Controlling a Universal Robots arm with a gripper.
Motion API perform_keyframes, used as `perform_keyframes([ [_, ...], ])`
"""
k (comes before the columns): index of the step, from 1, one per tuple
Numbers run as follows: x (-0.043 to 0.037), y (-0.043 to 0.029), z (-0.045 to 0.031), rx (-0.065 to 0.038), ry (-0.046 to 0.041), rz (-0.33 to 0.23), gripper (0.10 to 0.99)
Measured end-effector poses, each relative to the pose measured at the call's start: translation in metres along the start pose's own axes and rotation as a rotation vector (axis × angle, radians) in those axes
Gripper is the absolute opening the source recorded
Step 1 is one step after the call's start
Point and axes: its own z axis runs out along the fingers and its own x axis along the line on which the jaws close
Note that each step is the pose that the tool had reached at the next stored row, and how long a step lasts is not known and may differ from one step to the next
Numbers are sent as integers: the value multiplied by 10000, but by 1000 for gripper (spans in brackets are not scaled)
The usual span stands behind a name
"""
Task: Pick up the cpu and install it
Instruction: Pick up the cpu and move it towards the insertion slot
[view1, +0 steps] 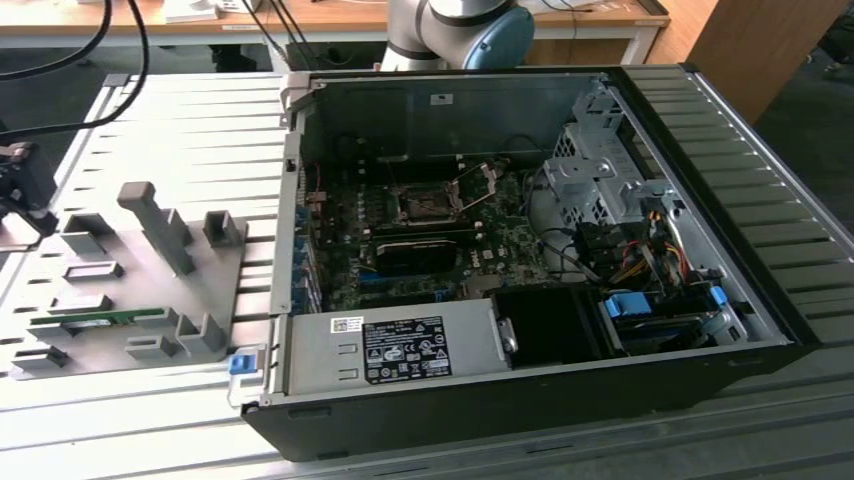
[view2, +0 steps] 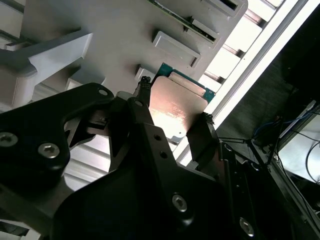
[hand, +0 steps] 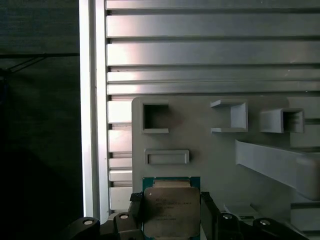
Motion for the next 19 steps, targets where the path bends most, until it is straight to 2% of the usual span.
perform_keyframes([
  [7,-2,1,-80,0,0,0,541],
  [19,-8,7,-338,1,0,0,541],
])
